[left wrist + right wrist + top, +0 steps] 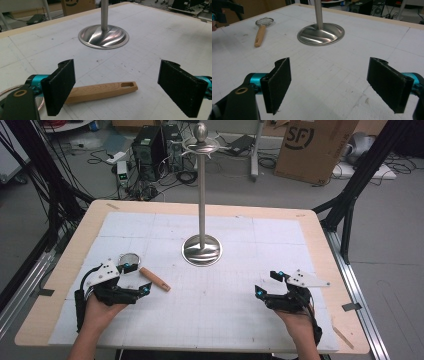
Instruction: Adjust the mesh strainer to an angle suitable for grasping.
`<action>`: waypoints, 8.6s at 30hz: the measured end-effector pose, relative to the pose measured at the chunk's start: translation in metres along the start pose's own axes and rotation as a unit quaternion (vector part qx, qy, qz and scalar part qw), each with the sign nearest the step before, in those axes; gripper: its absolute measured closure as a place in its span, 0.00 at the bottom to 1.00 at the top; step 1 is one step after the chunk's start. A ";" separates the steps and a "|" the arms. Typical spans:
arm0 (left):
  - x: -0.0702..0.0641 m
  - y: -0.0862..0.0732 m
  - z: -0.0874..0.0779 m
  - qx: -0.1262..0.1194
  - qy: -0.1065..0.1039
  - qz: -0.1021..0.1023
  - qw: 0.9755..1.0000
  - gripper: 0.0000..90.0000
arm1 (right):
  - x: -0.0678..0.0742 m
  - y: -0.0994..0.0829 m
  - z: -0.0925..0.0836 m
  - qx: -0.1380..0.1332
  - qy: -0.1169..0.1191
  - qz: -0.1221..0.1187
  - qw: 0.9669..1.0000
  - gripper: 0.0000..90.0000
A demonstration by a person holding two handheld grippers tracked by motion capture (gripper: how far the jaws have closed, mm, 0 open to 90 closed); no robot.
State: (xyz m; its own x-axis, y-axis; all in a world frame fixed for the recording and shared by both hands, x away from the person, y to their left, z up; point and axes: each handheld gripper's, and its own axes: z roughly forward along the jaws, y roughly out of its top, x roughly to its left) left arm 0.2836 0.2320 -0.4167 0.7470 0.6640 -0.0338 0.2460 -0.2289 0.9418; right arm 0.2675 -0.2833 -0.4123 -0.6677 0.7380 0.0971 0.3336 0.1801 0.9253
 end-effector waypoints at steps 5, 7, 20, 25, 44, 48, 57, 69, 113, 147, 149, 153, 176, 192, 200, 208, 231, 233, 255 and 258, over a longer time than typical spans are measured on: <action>-0.001 -0.001 0.000 -0.002 -0.001 0.002 1.000 0.27 | -0.001 -0.001 0.001 0.004 -0.001 0.000 1.000 0.21; 0.000 -0.001 -0.001 -0.002 -0.002 0.000 1.000 0.30 | -0.001 -0.001 0.001 0.004 -0.001 0.002 1.000 0.21; 0.000 -0.007 0.004 0.026 0.009 -0.005 1.000 0.59 | 0.003 -0.002 0.007 0.017 0.004 -0.006 1.000 0.21; 0.001 -0.008 0.007 0.038 0.024 -0.017 0.999 0.66 | 0.004 -0.002 0.008 0.016 0.005 -0.007 1.000 0.21; 0.009 0.001 0.023 0.059 0.066 0.028 0.996 1.00 | 0.005 -0.003 0.009 0.021 0.007 -0.006 1.000 0.21; 0.009 0.008 0.027 0.067 0.066 0.039 0.995 1.00 | 0.005 -0.004 0.010 0.026 0.007 -0.002 1.000 0.21; 0.020 0.013 0.050 0.112 0.070 0.039 0.990 1.00 | 0.005 -0.005 0.012 0.031 0.008 -0.006 0.999 0.21; 0.021 0.002 0.059 0.156 0.062 0.037 0.985 1.00 | 0.004 -0.008 0.015 0.040 0.009 -0.002 0.999 0.21; 0.058 0.006 0.045 0.189 0.110 0.028 0.975 0.98 | 0.004 -0.014 0.019 0.055 0.006 0.001 0.998 0.21; -0.006 -0.016 0.032 0.154 0.035 0.033 0.987 1.00 | 0.006 -0.014 0.020 0.057 0.008 0.002 0.998 0.21; -0.010 -0.016 0.032 0.153 0.030 0.035 0.987 1.00 | 0.006 -0.014 0.020 0.058 0.009 0.002 0.998 0.21; -0.014 -0.016 0.032 0.148 0.026 0.037 0.988 0.99 | 0.006 -0.015 0.020 0.059 0.008 0.001 0.998 0.21; -0.071 0.001 0.045 0.138 -0.090 0.097 0.981 0.96 | 0.005 -0.014 0.019 0.058 0.009 0.003 0.998 0.21; -0.086 -0.002 0.073 0.179 -0.105 0.131 0.969 0.99 | 0.005 -0.015 0.020 0.060 0.009 0.002 0.998 0.21; -0.084 0.004 0.088 0.187 -0.084 0.127 0.971 0.99 | 0.004 -0.015 0.020 0.061 0.008 0.005 0.998 0.21; -0.072 0.010 0.102 0.194 -0.058 0.110 0.973 0.99 | 0.003 -0.016 0.020 0.059 0.009 0.006 0.998 0.21; -0.046 0.019 0.110 0.198 0.002 0.065 0.978 0.99 | 0.001 -0.018 0.021 0.064 0.007 0.009 0.998 0.21; -0.045 0.018 0.110 0.201 0.005 0.063 0.978 0.99 | 0.001 -0.018 0.021 0.065 0.008 0.010 0.998 0.21; -0.026 0.022 0.059 0.137 -0.005 0.017 0.990 0.57 | 0.001 -0.018 0.019 0.062 0.007 0.013 0.998 0.21; -0.019 0.020 0.043 0.111 -0.004 0.002 0.994 0.52 | 0.000 -0.018 0.018 0.062 0.004 0.013 0.998 0.21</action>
State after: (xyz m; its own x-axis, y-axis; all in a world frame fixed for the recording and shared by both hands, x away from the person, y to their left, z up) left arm 0.3007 0.1838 -0.4119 0.7532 0.6569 -0.0337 0.3730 -0.3843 0.8445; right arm 0.2734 -0.2754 -0.4356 -0.6632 0.7382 0.1238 0.4306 0.2409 0.8698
